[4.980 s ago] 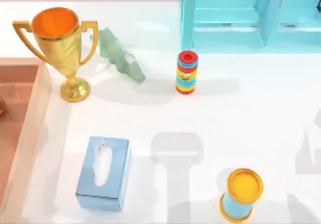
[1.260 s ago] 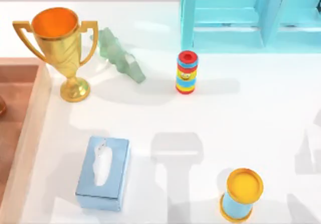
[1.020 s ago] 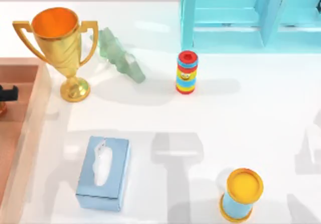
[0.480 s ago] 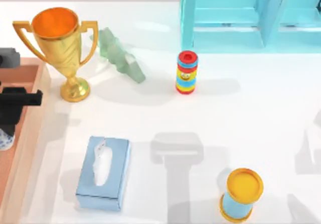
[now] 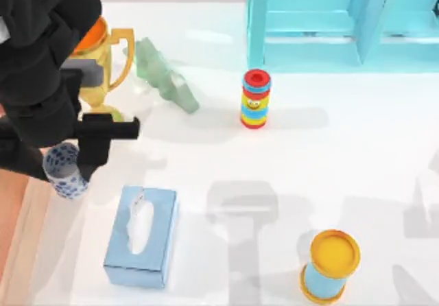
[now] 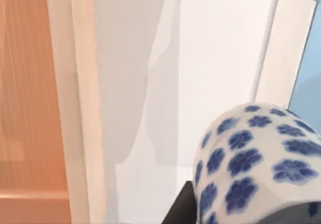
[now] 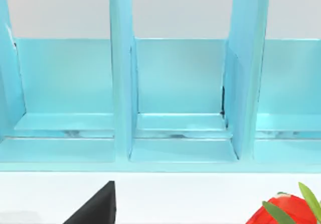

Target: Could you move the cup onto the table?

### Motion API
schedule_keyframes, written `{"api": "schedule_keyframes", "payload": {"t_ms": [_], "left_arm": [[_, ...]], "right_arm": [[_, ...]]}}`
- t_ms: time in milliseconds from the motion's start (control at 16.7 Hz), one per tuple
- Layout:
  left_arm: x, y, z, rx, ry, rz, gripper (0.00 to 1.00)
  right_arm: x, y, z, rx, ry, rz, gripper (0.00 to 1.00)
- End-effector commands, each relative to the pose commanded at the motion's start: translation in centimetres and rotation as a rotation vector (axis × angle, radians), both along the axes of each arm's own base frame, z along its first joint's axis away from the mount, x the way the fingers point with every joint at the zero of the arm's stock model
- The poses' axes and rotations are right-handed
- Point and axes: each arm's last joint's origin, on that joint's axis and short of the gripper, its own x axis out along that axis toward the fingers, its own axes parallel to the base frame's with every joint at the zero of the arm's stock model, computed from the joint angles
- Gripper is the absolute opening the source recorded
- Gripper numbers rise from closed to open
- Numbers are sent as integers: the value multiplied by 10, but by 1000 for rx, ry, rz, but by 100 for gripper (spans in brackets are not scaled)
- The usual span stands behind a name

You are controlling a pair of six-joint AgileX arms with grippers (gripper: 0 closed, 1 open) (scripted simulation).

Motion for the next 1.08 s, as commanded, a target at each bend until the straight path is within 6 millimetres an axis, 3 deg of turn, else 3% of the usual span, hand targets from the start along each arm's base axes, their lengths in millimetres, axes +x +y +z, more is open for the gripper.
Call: {"api": "schedule_keyframes", "payload": {"t_ms": [120, 300, 480, 720, 1080], "left_arm": [[-18, -48, -1, -1, 8, 0, 0], [-65, -118, -3, 1, 21, 0, 0], [-112, -159, -5, -1, 17, 0, 0], [-146, -179, -7, -7, 0, 0, 0], [-146, -178, -8, -7, 1, 1, 0]], "right_arm": [[0, 0, 0, 0, 0, 0, 100], [0, 0, 0, 0, 0, 0, 100], [0, 0, 0, 0, 0, 0, 100], [0, 0, 0, 0, 0, 0, 100], [0, 0, 0, 0, 0, 0, 100]]}}
